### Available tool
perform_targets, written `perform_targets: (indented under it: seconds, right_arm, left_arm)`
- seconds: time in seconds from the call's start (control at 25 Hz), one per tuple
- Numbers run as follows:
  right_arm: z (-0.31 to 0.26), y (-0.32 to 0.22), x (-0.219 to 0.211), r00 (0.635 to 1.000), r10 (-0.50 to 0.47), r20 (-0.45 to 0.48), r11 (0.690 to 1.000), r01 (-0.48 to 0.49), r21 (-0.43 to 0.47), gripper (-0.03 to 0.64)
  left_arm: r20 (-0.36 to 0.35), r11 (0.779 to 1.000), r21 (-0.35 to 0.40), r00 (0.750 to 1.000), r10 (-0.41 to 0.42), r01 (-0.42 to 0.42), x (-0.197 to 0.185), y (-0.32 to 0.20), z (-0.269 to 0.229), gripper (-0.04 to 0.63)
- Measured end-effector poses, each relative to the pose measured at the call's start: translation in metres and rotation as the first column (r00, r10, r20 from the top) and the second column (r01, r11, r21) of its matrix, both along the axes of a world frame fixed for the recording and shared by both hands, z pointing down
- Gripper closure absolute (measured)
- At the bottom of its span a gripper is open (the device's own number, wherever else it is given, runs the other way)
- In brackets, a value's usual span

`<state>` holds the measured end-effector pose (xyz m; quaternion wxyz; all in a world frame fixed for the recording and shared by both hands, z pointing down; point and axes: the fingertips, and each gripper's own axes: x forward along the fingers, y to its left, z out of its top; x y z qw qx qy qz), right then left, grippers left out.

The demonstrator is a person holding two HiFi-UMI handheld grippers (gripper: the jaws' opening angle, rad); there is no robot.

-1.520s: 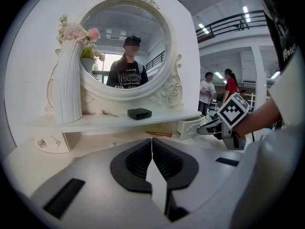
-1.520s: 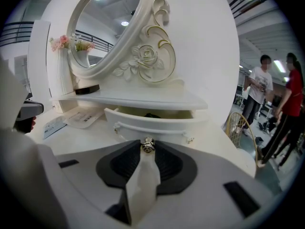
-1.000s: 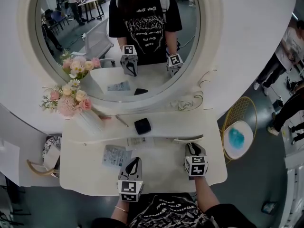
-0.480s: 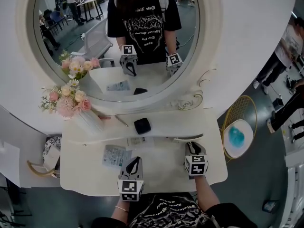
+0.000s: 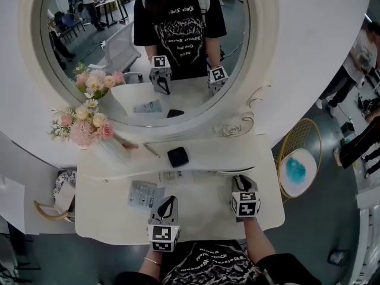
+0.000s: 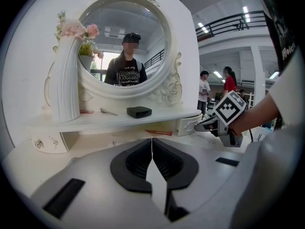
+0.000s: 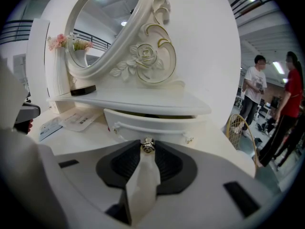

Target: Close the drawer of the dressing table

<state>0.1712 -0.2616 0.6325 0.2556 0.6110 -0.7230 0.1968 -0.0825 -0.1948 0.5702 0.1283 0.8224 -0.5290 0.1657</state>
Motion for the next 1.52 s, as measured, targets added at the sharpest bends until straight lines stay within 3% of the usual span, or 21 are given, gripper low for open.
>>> perform_targets:
  seconds: [1.52]
  right_arm:
    - [-0.002, -0.013, 0.000, 1.000, -0.015, -0.013, 1.000, 0.015, 0.007, 0.515]
  left_arm:
    - [0.009, 1.000, -0.014, 1.000, 0.001, -0.001, 0.000, 0.000, 0.006, 0.578]
